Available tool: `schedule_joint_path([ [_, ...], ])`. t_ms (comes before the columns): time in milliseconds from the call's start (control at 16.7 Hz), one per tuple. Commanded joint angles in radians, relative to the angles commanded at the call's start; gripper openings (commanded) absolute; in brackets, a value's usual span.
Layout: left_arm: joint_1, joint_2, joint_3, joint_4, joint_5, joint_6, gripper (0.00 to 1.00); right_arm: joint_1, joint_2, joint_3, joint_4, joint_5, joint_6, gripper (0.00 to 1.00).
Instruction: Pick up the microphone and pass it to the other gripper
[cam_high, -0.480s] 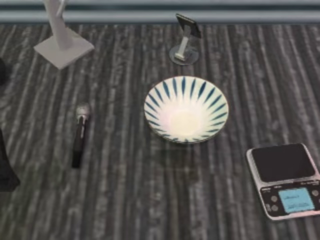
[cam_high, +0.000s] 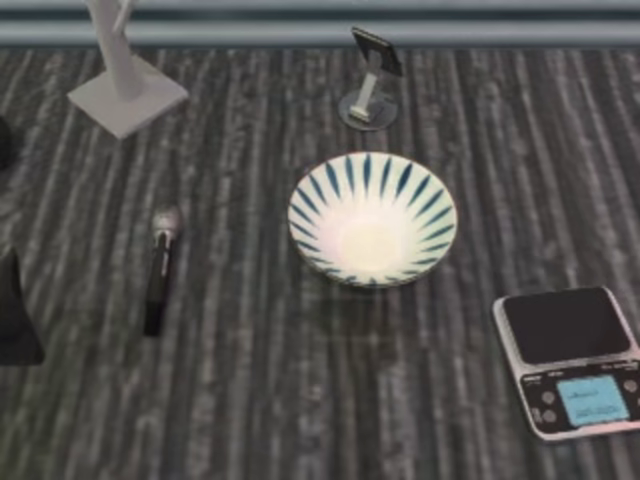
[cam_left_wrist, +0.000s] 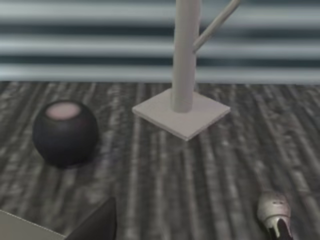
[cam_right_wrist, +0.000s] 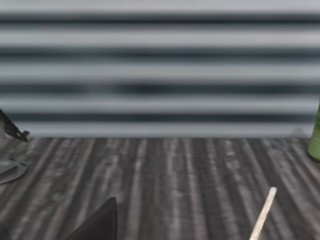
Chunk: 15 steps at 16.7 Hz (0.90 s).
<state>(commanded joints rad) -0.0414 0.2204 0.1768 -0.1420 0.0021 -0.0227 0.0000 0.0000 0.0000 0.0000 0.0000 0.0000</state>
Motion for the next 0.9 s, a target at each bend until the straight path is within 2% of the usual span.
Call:
schedule_joint_path([
  [900,-0.183,1.434,0.999,-0.629,0.009,-0.178,1.00,0.000,0.000,0.000,0.000,0.000,0.000,1.00],
])
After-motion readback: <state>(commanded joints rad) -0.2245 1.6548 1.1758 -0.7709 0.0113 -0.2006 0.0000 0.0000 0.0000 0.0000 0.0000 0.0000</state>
